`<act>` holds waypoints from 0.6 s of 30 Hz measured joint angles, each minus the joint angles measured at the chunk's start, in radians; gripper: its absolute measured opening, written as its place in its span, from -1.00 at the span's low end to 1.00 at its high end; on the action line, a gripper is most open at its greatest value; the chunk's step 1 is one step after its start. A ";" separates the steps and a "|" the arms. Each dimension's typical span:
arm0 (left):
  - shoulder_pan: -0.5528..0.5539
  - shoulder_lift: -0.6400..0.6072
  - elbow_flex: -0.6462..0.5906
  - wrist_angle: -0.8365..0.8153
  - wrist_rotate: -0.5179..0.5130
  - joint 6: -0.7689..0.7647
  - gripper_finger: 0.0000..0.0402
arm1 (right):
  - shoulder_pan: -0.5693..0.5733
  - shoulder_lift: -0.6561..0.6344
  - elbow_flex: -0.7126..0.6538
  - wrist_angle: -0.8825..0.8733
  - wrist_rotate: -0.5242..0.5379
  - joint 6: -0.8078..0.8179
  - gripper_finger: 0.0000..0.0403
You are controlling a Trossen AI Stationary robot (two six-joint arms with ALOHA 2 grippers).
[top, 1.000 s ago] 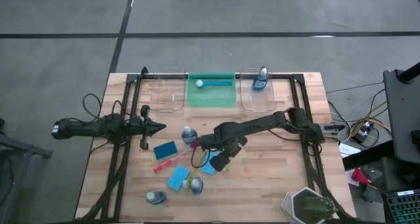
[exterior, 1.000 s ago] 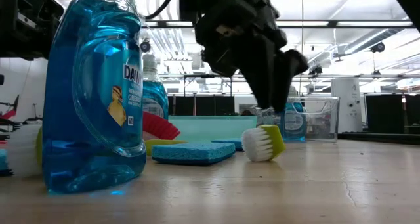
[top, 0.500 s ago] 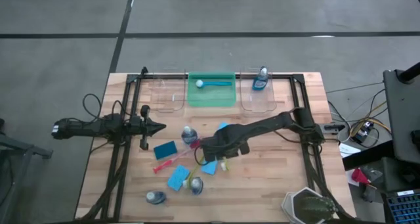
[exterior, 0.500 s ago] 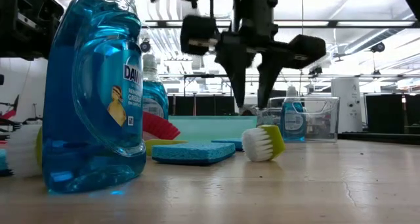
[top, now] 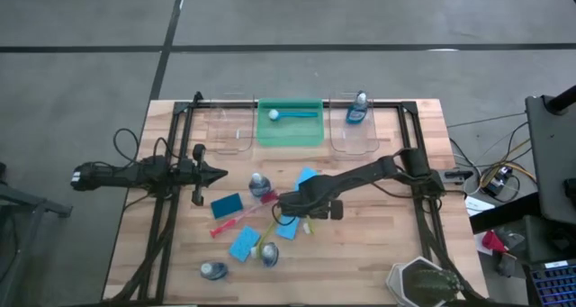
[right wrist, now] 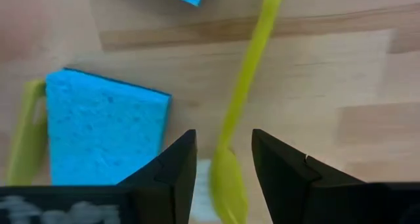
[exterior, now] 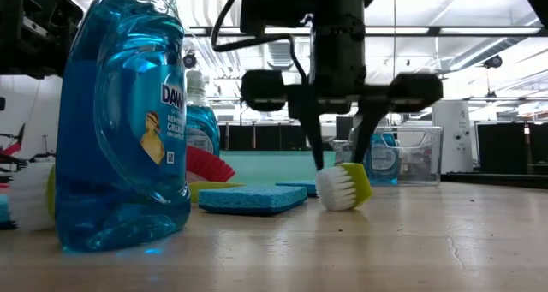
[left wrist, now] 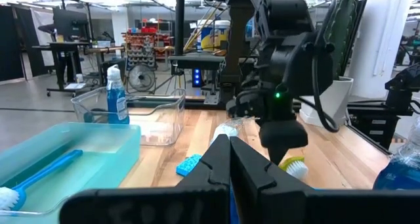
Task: Pick & Place Kitchen Sink Supplies
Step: Put the green dishwashing brush into the green bin
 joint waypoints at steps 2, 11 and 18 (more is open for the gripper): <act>0.000 0.000 0.000 0.000 0.000 0.000 -0.99 | -0.001 0.000 -0.027 0.055 0.000 0.018 -0.33; 0.000 0.000 0.000 0.000 0.000 0.000 -0.99 | -0.003 0.000 -0.069 0.055 0.015 0.022 -0.46; 0.000 0.000 0.000 0.000 0.000 0.000 -0.99 | -0.006 0.000 -0.097 0.087 0.015 0.001 -0.64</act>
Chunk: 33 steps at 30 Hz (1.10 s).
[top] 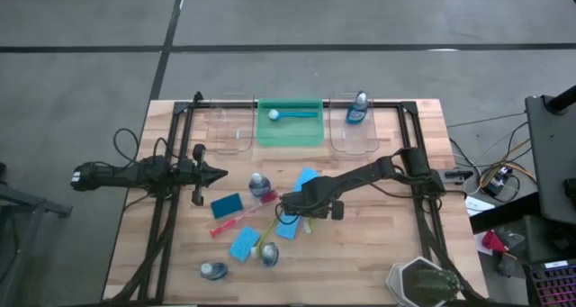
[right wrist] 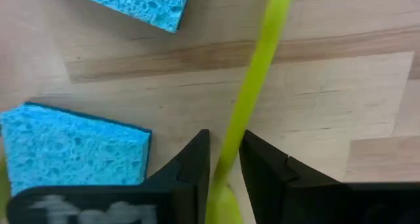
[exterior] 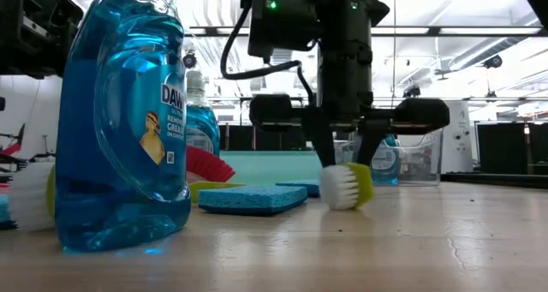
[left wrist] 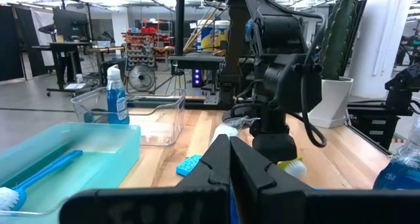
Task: Pick & Place Kitchen Sink Supplies
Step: Put the green dishwashing brush into the green bin
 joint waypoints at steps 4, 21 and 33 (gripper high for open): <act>0.000 0.000 0.000 0.000 0.000 0.000 -0.99 | 0.000 -0.002 0.000 0.001 0.000 -0.017 -0.78; 0.000 0.000 0.000 0.000 0.000 0.000 -0.99 | 0.000 -0.151 0.000 0.051 -0.016 -0.268 -0.90; 0.000 0.000 0.000 0.000 0.000 0.000 -0.99 | -0.073 -0.266 0.057 0.053 -0.001 -0.811 -0.90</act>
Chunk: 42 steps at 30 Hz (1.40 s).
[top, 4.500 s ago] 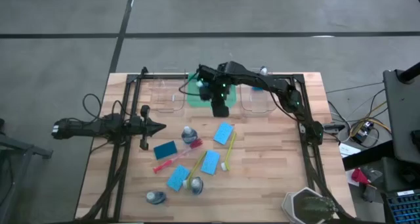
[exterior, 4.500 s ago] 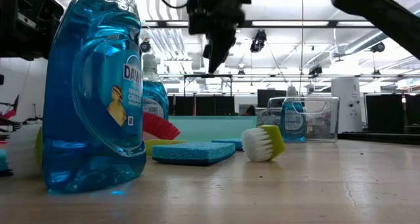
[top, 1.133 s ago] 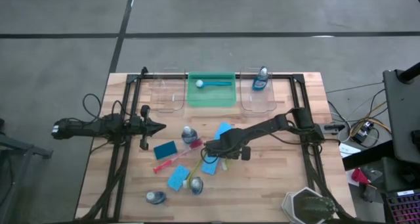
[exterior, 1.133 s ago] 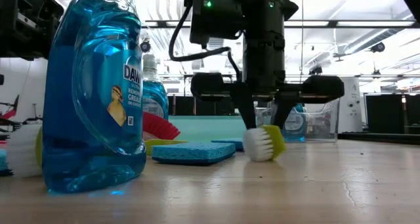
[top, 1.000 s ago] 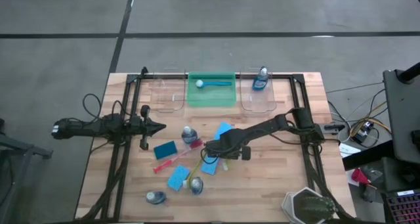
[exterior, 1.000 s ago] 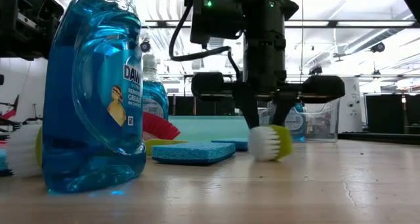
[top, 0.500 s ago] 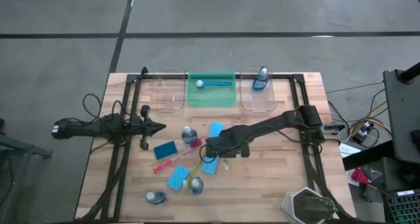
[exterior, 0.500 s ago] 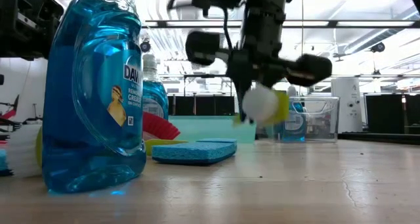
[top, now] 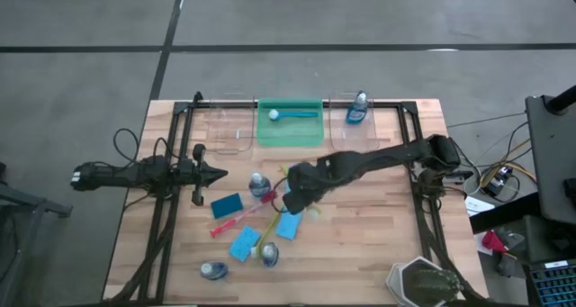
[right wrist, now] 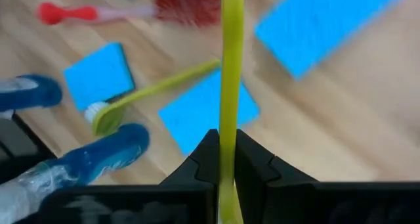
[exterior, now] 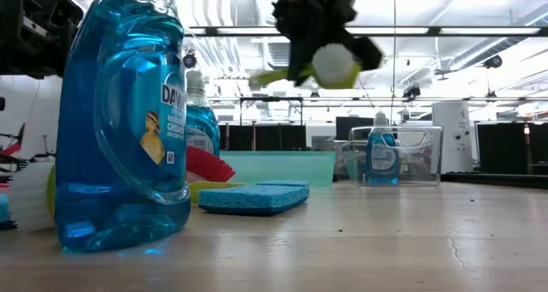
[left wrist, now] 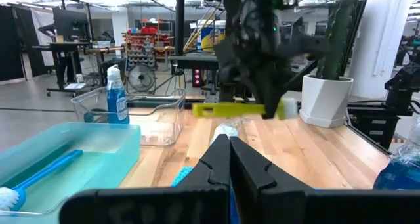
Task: Pick & Place Kitchen Sink Supplies
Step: Put the green dishwashing brush into the green bin
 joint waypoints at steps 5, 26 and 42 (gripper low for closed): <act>0.000 0.000 0.000 0.000 0.000 0.000 -0.99 | -0.092 0.000 0.065 -0.003 0.001 -0.186 -0.90; 0.000 0.000 0.000 0.000 0.000 0.000 -0.99 | -0.513 0.000 0.158 0.323 -0.007 -0.336 -0.90; 0.000 0.000 0.000 0.000 0.000 0.000 -0.99 | -0.532 0.004 0.157 0.413 -0.087 -0.504 -0.90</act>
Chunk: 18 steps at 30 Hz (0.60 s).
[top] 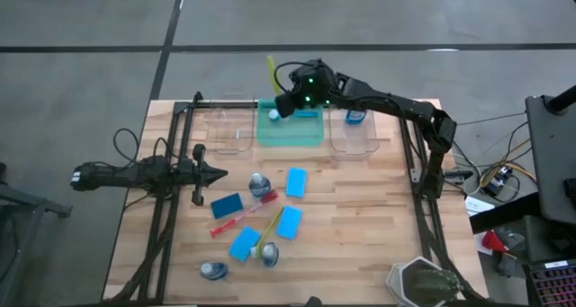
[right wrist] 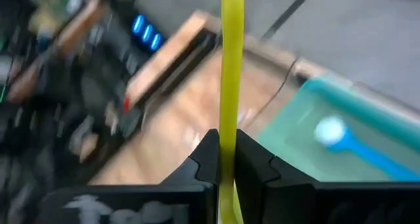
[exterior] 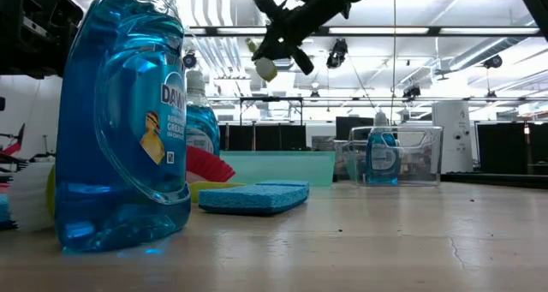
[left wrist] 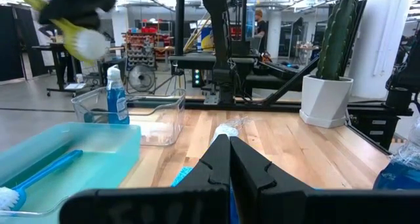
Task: Pick & Place Kitchen Sink Supplies
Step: Put the green dishwashing brush into the green bin
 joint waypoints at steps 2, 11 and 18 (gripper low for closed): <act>0.000 0.000 0.000 0.000 0.000 0.000 -0.99 | -0.008 0.000 0.000 -0.071 -0.036 -0.054 -0.90; 0.000 0.000 0.000 0.000 0.000 0.000 -0.99 | -0.073 0.002 0.000 -0.302 -0.172 -0.246 -0.90; 0.000 0.000 0.000 0.000 0.000 0.000 -0.99 | -0.100 0.002 0.000 -0.344 -0.191 -0.464 -0.90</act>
